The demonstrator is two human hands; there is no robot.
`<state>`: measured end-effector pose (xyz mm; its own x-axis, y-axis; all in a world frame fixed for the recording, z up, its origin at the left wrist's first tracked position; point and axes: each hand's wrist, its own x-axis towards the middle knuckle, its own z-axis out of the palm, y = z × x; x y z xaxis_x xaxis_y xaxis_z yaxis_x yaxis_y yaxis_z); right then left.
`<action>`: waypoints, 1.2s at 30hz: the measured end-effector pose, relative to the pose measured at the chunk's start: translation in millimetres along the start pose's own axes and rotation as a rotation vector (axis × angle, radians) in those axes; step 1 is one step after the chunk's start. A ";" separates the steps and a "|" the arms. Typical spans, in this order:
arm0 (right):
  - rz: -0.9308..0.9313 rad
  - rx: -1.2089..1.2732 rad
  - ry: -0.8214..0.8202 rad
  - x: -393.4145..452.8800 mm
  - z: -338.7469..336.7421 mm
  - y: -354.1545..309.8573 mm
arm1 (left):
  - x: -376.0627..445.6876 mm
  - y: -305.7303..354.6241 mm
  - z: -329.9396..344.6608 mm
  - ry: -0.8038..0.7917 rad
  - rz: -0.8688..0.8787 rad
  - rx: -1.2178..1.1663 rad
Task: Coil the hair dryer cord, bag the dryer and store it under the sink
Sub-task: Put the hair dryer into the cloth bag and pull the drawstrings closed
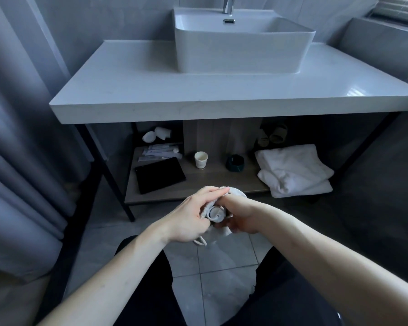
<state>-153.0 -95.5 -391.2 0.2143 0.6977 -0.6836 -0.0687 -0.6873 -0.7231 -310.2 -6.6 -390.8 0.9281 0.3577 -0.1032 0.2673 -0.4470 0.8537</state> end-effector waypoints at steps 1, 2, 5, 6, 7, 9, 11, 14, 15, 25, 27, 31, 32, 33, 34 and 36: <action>-0.010 0.003 0.006 1.1 0.1 -0.3 | 1.2 0.3 -0.3 -0.003 -0.005 0.004; -0.014 0.003 0.014 -2.5 3.0 -1.5 | 1.7 -0.1 -0.1 -0.008 -0.011 0.011; 0.035 -0.104 0.150 -5.7 7.8 4.4 | 1.4 -0.9 2.3 -0.010 -0.028 0.017; 0.052 -0.157 0.210 -8.6 11.0 5.6 | 1.7 -0.2 2.5 -0.005 -0.030 0.011; 0.076 -0.246 0.243 -7.4 12.3 8.1 | 2.6 0.9 2.6 0.001 -0.029 0.010; 0.098 -0.472 0.248 -6.6 13.2 12.0 | 4.7 3.0 3.0 0.000 -0.021 0.045; 0.095 -0.656 0.246 -8.3 11.6 18.0 | 5.2 0.3 4.7 -0.004 -0.028 0.072; 0.106 -0.827 0.298 -15.9 8.1 22.6 | 4.1 -6.4 7.9 0.031 -0.023 0.046; 0.112 -0.897 0.301 -16.1 7.0 24.1 | 4.2 -8.1 8.3 0.041 -0.023 0.038; -0.161 -1.057 0.453 -37.9 -12.0 39.7 | 2.4 -9.1 7.0 0.144 -0.042 -0.032; -0.235 -0.998 0.495 -39.9 -8.2 41.9 | 3.2 -5.4 5.5 0.170 -0.062 -0.088; -0.423 -0.633 0.658 -41.9 -8.5 44.0 | 2.1 -1.9 7.9 0.237 -0.102 -0.209; -0.451 -0.498 0.693 -42.9 -9.0 44.0 | 0.4 -2.1 7.7 0.261 -0.115 -0.240; -0.478 -0.371 0.725 -45.4 -8.5 44.0 | -1.9 -2.8 7.5 0.289 -0.131 -0.272; -0.492 -0.254 0.747 -48.5 -6.7 45.1 | -4.0 -3.0 7.9 0.313 -0.147 -0.307; -0.505 -0.085 0.720 -58.4 0.3 50.1 | -6.9 -2.3 11.0 0.361 -0.173 -0.397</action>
<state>-169.3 -170.6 -387.5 0.7630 0.6454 -0.0356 0.2666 -0.3645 -0.8922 -314.4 -17.0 -397.7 0.7130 0.6877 -0.1367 0.2243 -0.0389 0.9738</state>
